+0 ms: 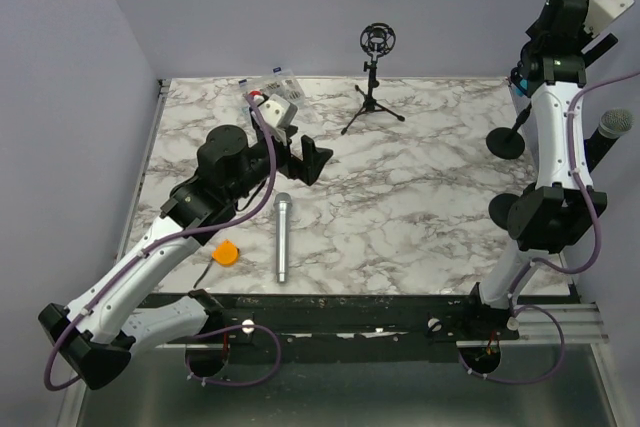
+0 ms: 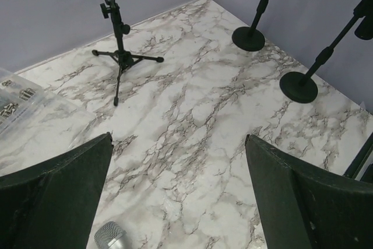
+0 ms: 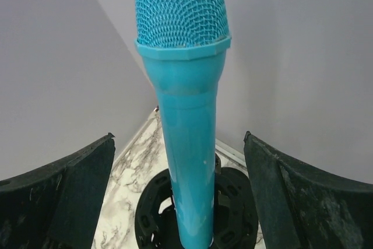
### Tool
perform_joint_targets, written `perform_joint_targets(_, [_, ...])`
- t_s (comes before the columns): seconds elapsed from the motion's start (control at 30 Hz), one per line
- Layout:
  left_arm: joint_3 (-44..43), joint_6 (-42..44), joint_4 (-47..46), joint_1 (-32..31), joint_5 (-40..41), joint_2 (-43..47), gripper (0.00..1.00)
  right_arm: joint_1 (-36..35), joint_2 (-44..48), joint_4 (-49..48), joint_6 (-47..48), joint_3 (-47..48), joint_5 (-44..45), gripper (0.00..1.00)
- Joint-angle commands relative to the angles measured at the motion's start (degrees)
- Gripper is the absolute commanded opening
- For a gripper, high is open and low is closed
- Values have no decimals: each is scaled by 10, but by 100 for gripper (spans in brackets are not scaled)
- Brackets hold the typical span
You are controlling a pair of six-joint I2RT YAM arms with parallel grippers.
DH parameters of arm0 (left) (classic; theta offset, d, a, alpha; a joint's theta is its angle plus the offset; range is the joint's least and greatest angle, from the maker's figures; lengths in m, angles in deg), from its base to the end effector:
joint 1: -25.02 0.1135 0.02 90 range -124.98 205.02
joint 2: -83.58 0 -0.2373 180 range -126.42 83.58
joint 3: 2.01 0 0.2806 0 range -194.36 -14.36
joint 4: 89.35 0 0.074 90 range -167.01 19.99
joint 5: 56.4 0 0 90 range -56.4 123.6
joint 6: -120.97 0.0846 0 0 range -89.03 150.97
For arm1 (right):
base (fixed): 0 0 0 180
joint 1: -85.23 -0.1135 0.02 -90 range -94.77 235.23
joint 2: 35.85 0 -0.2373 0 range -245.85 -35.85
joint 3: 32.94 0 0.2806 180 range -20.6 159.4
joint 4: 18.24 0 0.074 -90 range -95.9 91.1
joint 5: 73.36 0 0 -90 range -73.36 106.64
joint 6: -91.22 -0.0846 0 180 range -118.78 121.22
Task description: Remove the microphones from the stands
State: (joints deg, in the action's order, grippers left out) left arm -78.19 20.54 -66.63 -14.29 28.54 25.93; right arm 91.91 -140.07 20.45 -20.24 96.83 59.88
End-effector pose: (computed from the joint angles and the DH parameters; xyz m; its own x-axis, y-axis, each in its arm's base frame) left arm 0.2405 -0.2065 0.3916 -0.1822 -0.0839 -0.9797 0.6773 0.7116 -0.1869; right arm 0.4536 -0.1115 0.4337 0.0633 0.2609 -0.9633 0.7781 0.5915 0.2113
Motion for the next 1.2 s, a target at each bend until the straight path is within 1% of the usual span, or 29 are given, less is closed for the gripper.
perform_joint_targets(0.0, [0, -2, -10, 2, -18, -11, 95, 8, -28, 5, 18, 37, -28, 93])
perform_joint_targets(0.17, [12, 5, -22, 0, -12, -7, 95, 22, -55, -2, 21, 50, -38, 93])
perform_joint_targets(0.3, [14, 12, -25, -2, -5, -4, 95, 25, -72, -11, 23, 71, -46, 85])
perform_joint_targets(0.4, [12, 15, -21, -2, -3, -9, 95, 25, -86, 2, 15, 96, -55, 79])
perform_joint_targets(0.47, [9, 16, -19, -2, -4, -11, 95, 25, -85, -1, 8, 90, -60, 72])
perform_joint_targets(0.57, [10, 18, -18, -2, -3, -9, 95, 25, -85, -4, 4, 79, -57, 64])
perform_joint_targets(0.67, [8, 19, -17, -2, -1, -6, 95, 25, -84, -6, 5, 77, -59, 50])
perform_joint_targets(0.8, [7, 20, -16, -2, -2, -3, 95, 25, -82, -6, 23, 97, -48, 41])
perform_joint_targets(0.9, [6, 19, -17, -2, -2, -1, 95, 25, -73, -10, 34, 112, -38, 36])
perform_joint_targets(1.07, [6, 18, -16, -2, -5, -2, 95, 24, -65, -19, 72, 158, -13, 34])
perform_joint_targets(1.17, [6, 16, -15, -2, -5, 0, 95, 24, -49, -28, 86, 165, 1, 33])
